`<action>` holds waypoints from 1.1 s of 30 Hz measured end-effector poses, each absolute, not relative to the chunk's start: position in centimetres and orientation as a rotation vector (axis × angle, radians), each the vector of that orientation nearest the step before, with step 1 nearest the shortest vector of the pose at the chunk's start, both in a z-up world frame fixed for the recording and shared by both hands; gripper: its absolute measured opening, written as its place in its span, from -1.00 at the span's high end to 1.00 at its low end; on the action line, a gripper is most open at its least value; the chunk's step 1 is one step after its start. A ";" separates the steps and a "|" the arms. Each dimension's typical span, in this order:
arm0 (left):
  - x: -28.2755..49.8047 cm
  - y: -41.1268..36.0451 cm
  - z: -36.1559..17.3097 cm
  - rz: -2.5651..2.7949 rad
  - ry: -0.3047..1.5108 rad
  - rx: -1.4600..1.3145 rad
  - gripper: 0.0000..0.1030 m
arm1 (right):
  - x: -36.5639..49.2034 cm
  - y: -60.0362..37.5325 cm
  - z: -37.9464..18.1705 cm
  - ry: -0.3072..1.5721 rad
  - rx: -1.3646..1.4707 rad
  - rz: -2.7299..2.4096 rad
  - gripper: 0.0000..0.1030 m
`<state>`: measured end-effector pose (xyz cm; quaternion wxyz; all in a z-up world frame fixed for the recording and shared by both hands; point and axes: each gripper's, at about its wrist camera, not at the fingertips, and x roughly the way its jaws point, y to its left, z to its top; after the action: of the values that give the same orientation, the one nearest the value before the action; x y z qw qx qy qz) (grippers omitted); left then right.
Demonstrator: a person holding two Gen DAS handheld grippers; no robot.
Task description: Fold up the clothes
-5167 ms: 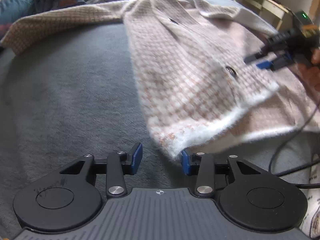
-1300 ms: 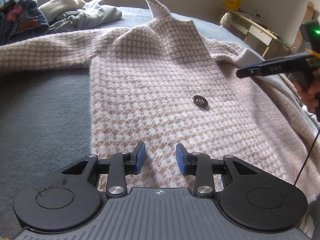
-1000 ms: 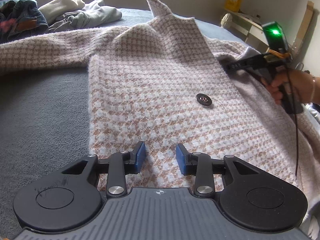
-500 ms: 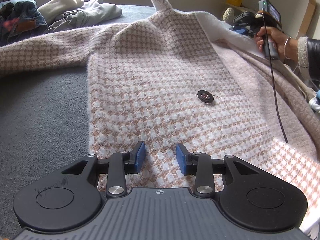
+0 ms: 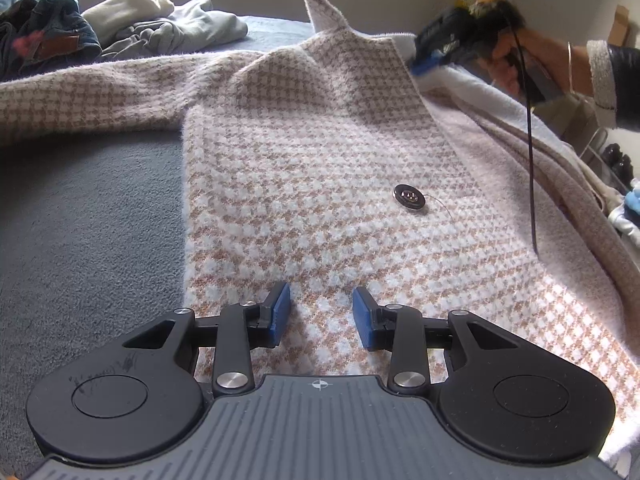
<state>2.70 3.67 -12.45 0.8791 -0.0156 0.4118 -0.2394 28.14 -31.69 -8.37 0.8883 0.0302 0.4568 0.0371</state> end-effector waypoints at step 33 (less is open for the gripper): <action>2.5 3.5 -12.2 -0.446 0.905 -0.017 0.31 | 34.7 -32.5 -6.8 0.839 0.254 0.097 0.54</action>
<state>2.48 3.51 -12.17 0.8754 -0.0084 0.4336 -0.2137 34.71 -32.51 -6.85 0.9043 0.1228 0.4061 0.0468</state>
